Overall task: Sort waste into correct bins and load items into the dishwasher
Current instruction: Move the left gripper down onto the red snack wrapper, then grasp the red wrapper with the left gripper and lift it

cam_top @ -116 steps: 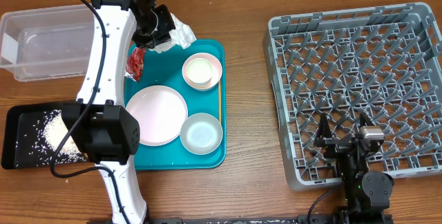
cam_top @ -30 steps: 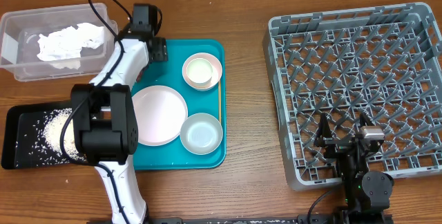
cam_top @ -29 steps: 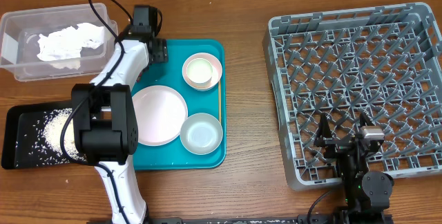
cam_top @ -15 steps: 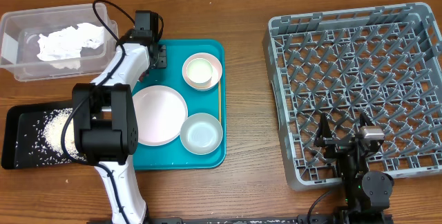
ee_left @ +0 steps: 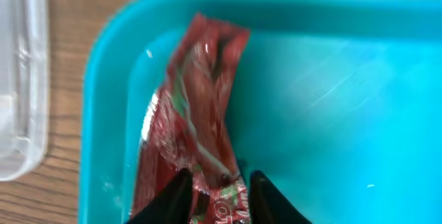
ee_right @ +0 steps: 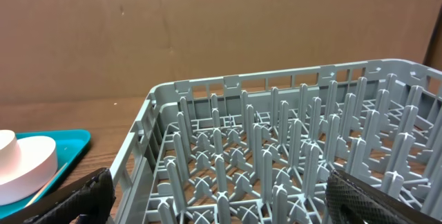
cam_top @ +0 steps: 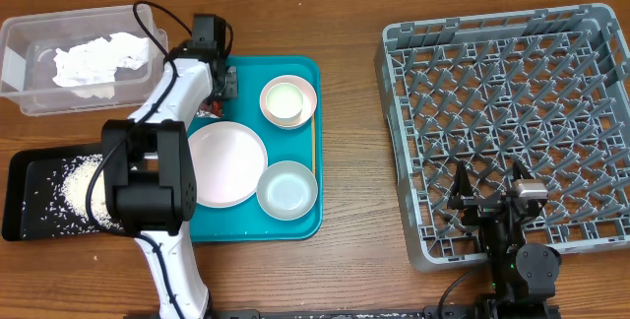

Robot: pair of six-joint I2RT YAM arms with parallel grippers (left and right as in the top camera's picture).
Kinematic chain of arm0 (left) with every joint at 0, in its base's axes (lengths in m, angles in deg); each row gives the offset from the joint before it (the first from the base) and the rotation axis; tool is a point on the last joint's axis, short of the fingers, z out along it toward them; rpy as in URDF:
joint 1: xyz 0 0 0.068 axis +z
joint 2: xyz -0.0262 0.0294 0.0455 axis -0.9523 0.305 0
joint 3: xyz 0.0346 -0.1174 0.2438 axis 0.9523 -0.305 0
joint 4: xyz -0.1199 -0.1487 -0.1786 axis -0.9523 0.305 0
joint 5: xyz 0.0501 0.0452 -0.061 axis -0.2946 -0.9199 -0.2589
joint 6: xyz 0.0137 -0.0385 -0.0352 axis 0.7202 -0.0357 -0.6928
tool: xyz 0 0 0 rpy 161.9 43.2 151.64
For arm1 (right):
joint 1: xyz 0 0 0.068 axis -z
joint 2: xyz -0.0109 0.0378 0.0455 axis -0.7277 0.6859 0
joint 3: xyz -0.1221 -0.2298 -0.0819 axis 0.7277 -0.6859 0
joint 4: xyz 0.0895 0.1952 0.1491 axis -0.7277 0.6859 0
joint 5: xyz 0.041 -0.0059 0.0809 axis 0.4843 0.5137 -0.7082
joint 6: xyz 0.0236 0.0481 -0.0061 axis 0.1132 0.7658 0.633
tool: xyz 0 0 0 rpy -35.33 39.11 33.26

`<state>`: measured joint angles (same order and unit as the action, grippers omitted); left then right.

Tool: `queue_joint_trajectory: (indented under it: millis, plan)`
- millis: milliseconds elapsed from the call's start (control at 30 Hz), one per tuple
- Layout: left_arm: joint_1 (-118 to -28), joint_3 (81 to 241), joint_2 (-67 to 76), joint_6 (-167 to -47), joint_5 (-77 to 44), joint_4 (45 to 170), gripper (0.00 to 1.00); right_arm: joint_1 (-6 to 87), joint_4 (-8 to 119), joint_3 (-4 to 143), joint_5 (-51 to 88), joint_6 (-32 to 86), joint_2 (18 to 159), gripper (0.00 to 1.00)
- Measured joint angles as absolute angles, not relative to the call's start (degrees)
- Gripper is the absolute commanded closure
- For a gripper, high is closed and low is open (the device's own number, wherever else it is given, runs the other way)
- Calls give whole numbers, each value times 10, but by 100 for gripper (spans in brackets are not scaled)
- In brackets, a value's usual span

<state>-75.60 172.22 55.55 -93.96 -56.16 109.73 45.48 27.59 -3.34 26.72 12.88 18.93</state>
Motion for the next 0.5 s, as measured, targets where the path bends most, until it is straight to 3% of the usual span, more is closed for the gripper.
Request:
queue_joint_trajectory:
  millis: [67,500]
  plan:
    - [-756,1726,547,-946,-562,1088,49,455,276,-33,267,129,189,0]
    - [-751,1733,550,-966,-563,1089,49,455,276,-33,267,129,189,0]
